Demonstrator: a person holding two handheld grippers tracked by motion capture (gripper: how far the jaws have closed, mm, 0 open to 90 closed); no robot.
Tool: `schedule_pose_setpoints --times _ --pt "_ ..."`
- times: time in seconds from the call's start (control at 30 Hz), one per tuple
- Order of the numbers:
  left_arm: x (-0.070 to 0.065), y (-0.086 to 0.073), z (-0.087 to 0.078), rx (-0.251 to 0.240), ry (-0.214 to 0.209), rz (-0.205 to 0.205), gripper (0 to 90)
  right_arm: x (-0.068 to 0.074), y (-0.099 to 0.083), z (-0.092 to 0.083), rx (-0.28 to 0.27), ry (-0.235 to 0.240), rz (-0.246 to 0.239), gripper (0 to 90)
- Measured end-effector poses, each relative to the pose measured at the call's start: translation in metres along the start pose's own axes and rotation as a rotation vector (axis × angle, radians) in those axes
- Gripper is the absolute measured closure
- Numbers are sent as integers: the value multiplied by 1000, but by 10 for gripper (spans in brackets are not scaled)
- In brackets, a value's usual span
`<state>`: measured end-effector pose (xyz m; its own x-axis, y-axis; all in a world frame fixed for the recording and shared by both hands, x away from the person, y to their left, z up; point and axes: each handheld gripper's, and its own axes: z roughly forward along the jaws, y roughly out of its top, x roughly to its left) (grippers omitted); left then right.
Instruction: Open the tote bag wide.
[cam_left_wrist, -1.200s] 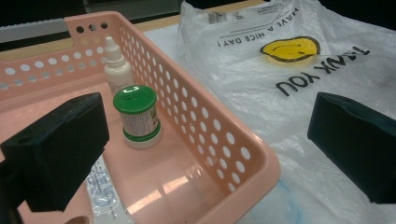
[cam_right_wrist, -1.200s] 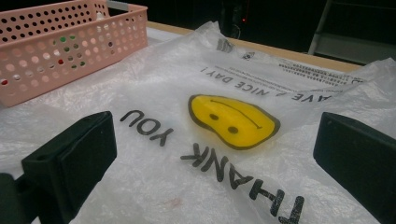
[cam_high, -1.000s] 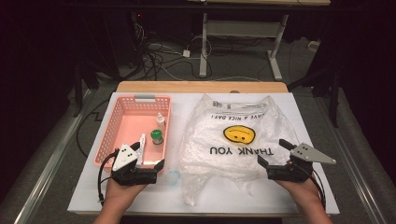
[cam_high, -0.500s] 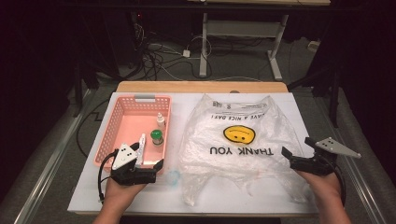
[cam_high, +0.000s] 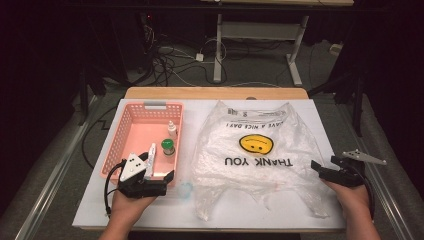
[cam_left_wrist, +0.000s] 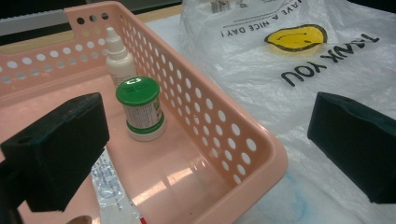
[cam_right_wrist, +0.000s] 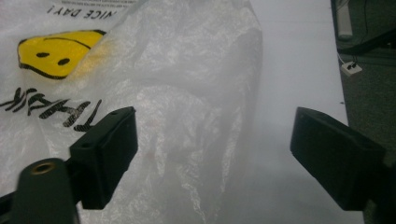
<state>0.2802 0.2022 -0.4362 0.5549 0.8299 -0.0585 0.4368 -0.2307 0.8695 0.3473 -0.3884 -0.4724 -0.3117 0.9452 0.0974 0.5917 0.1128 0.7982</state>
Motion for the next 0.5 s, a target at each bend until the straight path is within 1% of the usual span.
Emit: schedule_pose_setpoints --times 0.03,0.1,0.13,0.23,0.33,0.4,0.43,0.47,0.5 --pt "1 0 -1 -4 5 2 0 3 0 1 25 -2 16 180" --pt "2 1 -1 -7 -2 6 0 4 0 3 42 -7 -3 202" --pt "3 1 -1 -8 -2 7 0 5 0 4 51 -14 -3 213" --pt "5 0 -3 -13 -5 -4 0 4 0 5 65 -24 2 246" --pt "5 0 -3 -16 -8 -9 0 4 0 6 71 -22 7 267" --pt "5 0 -4 -12 -7 -10 0 3 1 8 85 -21 14 324" --pt "5 1 -3 0 10 -18 0 2 1 8 95 -15 25 347" --pt "5 1 -3 0 10 -18 0 2 1 9 98 -16 31 367" --pt "6 2 -3 18 19 -28 0 2 1 9 105 -20 39 390"
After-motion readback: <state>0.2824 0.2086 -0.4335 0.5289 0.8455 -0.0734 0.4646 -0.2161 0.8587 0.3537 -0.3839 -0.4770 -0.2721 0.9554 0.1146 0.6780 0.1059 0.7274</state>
